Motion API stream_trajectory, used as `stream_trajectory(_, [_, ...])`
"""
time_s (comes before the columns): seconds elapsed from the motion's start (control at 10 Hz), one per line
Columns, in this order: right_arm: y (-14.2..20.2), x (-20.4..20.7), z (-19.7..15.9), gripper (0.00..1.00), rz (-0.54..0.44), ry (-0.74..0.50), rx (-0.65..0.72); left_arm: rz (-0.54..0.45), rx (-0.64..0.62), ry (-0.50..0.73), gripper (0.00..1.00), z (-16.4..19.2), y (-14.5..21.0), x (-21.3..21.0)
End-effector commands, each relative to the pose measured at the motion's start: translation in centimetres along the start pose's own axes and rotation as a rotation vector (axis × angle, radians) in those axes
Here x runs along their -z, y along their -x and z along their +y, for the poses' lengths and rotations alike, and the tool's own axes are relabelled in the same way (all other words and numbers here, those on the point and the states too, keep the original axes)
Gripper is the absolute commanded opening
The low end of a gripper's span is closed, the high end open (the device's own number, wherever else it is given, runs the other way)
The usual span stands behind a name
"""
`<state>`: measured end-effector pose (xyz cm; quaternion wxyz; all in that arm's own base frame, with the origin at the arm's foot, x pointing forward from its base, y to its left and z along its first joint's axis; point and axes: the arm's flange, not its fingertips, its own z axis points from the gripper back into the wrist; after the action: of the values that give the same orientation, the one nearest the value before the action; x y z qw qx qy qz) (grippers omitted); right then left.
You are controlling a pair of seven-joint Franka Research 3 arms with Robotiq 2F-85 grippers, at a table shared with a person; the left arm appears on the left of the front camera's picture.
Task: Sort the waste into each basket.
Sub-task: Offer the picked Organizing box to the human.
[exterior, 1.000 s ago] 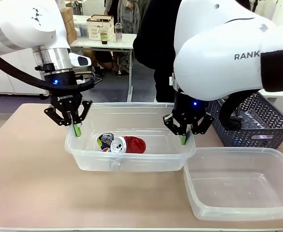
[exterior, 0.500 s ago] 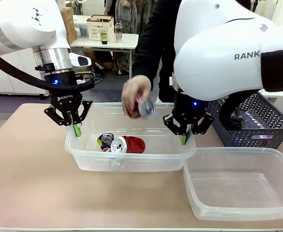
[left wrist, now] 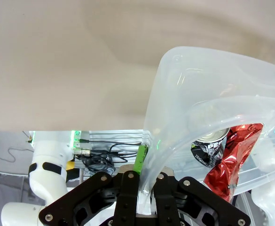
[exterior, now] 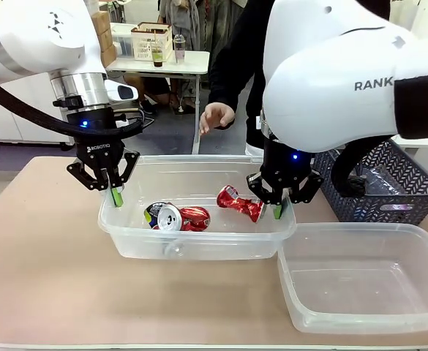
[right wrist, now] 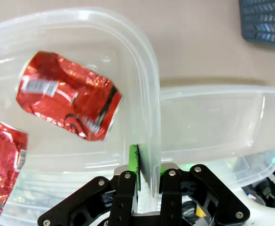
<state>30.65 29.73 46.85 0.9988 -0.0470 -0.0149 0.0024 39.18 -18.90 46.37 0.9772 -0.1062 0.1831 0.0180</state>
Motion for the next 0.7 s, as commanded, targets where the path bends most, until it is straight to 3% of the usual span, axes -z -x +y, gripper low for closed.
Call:
stream_trajectory(0.0, [0.18,-0.15,0.16,0.05,0.004,0.000,-0.007,-0.014,-0.018,0.022,0.04,-0.13,0.38,-0.36])
stream_trajectory(0.6, [0.00,0.00,0.00,0.05,0.000,0.000,0.000,0.000,0.000,0.000,0.04,0.00,0.00,0.00])
